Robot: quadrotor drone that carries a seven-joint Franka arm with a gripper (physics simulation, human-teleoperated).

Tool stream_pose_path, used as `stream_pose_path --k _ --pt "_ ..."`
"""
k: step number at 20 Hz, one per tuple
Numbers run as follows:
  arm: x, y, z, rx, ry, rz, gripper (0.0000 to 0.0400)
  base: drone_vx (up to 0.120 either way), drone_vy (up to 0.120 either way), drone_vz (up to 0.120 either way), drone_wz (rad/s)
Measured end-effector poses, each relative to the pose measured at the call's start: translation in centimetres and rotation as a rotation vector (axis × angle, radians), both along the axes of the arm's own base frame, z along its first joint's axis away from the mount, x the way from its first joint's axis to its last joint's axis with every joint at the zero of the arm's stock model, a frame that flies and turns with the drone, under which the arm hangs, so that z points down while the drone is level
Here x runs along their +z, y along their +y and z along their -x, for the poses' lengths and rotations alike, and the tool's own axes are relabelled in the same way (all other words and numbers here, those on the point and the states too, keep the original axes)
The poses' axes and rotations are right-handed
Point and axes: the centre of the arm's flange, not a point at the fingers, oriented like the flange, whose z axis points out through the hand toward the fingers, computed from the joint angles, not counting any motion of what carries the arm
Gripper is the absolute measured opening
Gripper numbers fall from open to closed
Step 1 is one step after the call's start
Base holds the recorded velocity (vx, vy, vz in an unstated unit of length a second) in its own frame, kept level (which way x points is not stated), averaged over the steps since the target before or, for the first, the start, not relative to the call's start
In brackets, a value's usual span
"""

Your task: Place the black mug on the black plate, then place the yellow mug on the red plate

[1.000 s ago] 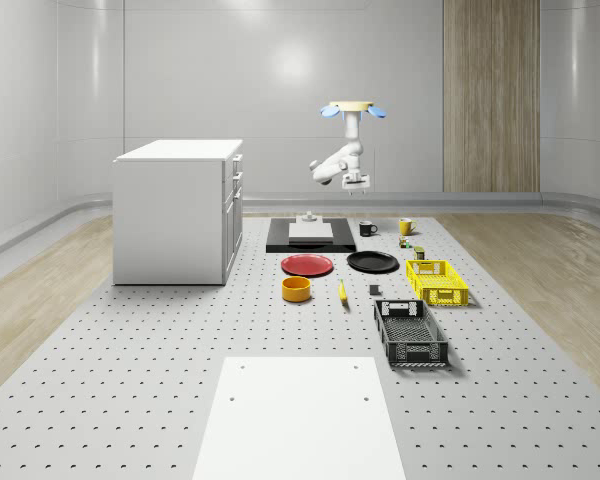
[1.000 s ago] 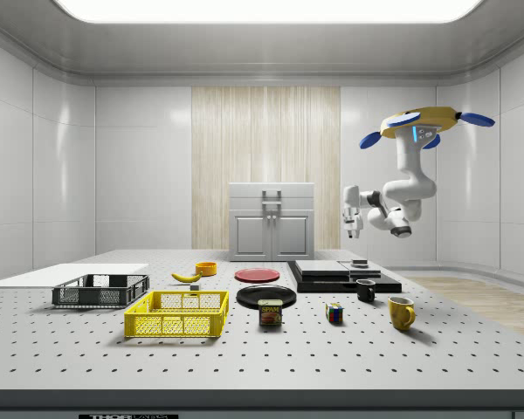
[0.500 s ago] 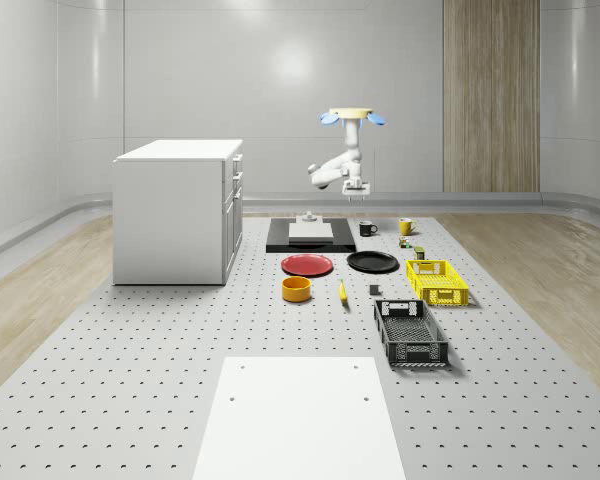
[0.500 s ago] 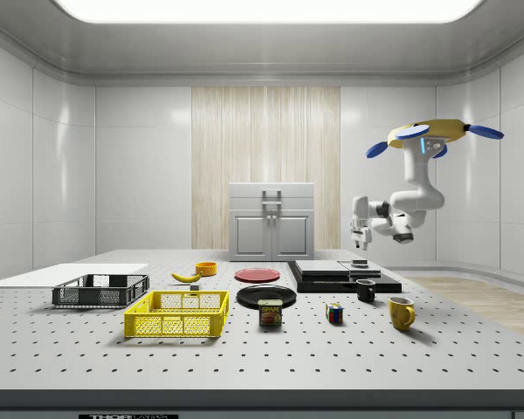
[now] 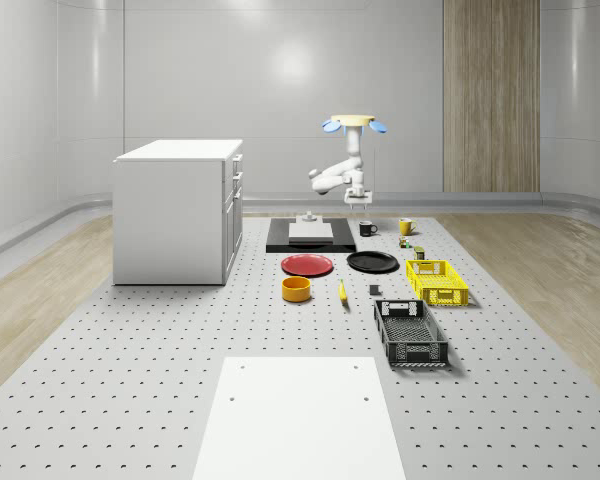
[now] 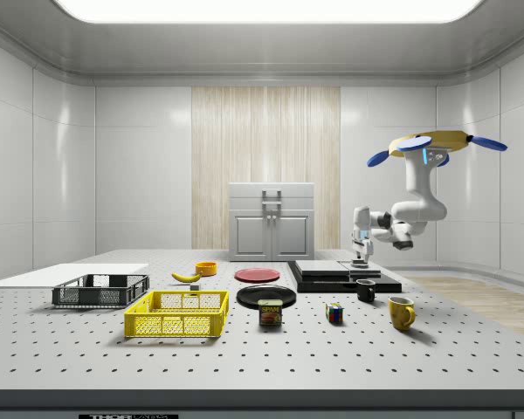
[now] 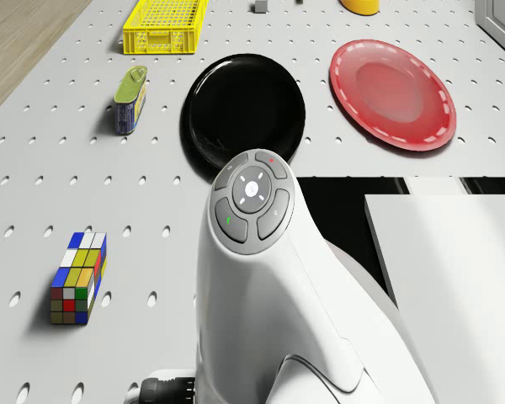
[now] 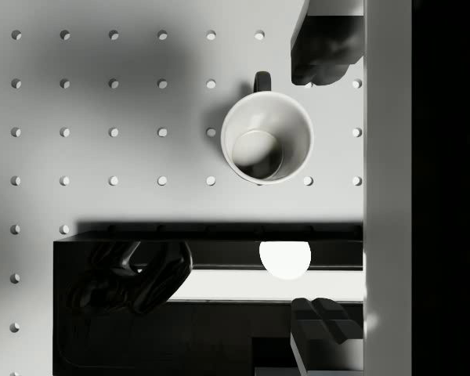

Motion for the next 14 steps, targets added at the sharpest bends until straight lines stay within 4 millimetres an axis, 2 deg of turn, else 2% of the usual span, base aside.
stream_pose_path --k 1,5,13,14 --pt "0.00 0.00 0.00 0.000 0.000 0.000 0.0400 0.000 0.000 -0.120 0.000" --pt "0.00 -0.01 0.00 0.000 0.000 0.001 0.0400 0.090 0.000 -0.120 0.000" --pt "0.00 -0.02 0.00 0.000 0.000 0.002 0.0400 0.000 0.000 -0.120 0.000" --pt "0.00 -0.02 0.00 0.000 0.000 0.002 0.0400 0.000 0.000 0.000 0.000"
